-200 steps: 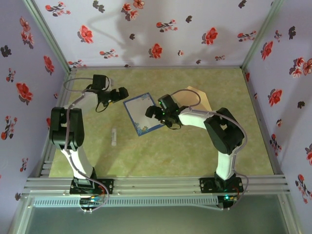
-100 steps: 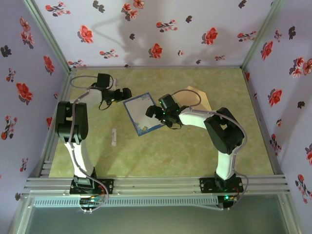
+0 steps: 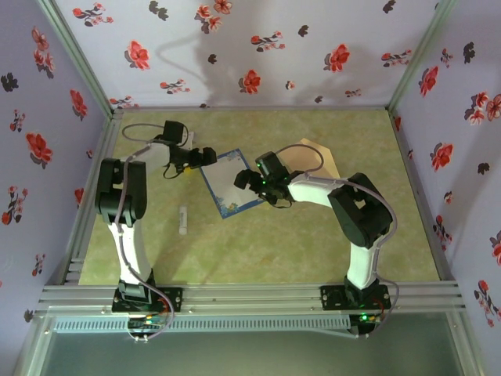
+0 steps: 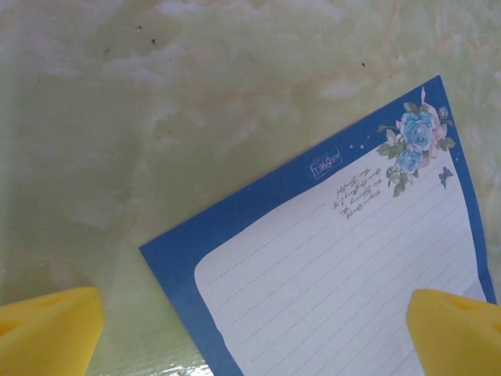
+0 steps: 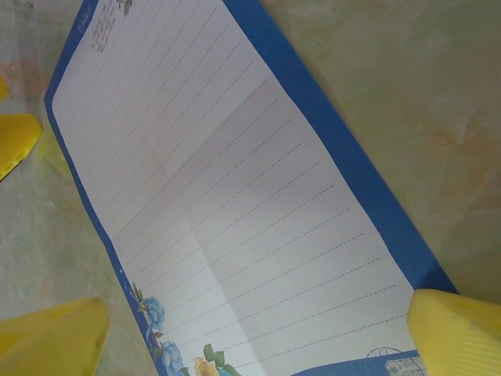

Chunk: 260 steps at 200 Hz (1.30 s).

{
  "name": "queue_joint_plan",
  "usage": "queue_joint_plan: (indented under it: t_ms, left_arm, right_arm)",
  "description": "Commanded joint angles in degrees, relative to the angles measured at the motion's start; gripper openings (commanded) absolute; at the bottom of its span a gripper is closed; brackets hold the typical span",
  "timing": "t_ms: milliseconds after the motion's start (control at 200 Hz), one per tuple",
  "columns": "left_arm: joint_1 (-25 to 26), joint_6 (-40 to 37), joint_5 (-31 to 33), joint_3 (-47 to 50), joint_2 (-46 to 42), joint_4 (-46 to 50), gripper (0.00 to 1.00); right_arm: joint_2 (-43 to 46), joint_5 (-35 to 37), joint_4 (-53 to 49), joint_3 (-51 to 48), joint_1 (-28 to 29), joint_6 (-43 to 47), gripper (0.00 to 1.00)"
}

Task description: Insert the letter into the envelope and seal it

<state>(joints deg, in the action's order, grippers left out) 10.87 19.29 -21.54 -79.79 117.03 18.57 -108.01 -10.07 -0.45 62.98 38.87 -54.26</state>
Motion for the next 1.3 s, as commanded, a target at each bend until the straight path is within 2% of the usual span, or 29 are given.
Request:
queue_joint_plan:
  t_ms: [0, 655, 840, 1095, 1295]
  left_arm:
    - [0.5, -1.0, -2.6, -1.9, 1.8, 0.4, 1.0]
    - [3.1, 3.1, -12.0, -0.5, 4.3, -4.8, 1.0]
    - [4.5, 3.7, -12.5, -0.2, 3.8, -5.2, 1.0]
    - [4.5, 5.6, -13.8, 0.8, 0.4, -7.0, 1.0]
    - [4.5, 7.3, -15.1, 4.5, -5.7, -10.5, 1.0]
  right_arm:
    - [-0.7, -0.5, -2.5, -1.6, -0.5, -0.1, 1.0]
    - [-0.5, -0.1, -2.5, -2.2, -0.5, 0.6, 1.0]
    - [-0.7, -0.3, -2.0, -2.4, -0.5, 0.2, 1.0]
    - [-0.3, 0.3, -2.2, -2.9, -0.5, 0.6, 0.99]
    - [0.0, 0.7, -2.1, -3.4, -0.5, 0.6, 1.0]
